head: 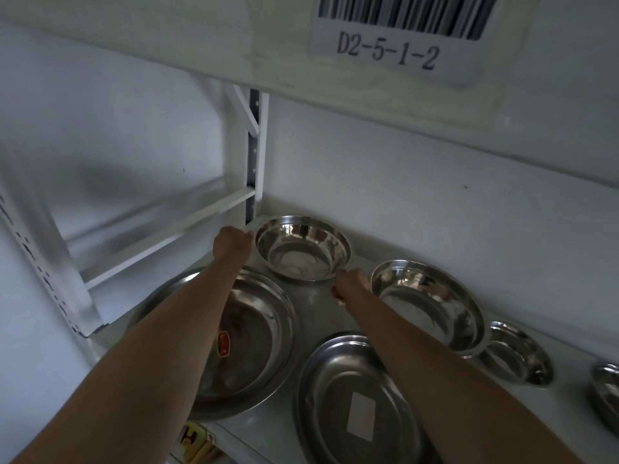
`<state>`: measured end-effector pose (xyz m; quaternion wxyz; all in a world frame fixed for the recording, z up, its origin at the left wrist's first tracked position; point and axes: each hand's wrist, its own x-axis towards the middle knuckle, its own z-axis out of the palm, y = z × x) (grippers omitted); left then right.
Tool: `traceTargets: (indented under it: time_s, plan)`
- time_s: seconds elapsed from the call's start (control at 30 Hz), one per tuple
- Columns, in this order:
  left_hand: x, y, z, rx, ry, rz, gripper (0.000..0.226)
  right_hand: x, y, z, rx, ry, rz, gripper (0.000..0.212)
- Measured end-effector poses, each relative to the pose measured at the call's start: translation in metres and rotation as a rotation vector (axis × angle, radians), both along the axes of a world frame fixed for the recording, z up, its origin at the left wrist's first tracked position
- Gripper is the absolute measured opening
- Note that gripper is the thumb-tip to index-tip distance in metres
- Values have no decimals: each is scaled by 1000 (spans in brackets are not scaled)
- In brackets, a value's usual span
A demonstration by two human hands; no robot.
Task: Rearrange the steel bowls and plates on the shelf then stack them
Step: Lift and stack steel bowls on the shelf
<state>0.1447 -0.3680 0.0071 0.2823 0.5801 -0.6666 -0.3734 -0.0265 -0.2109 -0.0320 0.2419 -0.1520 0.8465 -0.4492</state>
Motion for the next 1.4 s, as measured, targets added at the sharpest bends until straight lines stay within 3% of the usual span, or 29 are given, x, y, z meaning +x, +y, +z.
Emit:
traceTargets:
  time_s: [0.23,0.57,0.87,0.97,1.07,1.17,1.4]
  plan:
    - [-11,-12,-10,103,63,-9,38,-8,-10,-10,-22,-50,-32,29]
    - [-22,-20,-16,125,30,35,21,-10,-16,-7,-77,-35,-43,10]
    - [-22,-18,-10,86,51,49,18,-13,-17,3,-149,-106,7,19]
    - [-20,-18,-2,56,73,56,9,-13,-21,5,-167,-51,-41,9]
    - [-19,-15,7,23,83,66,2,-21,-26,0,-184,-3,-54,13]
    - [-19,-11,18,10,121,84,10,-3,-8,33,-209,-16,-62,7]
    - [-28,13,47,20,256,45,19,-6,25,72,-251,-36,-90,18]
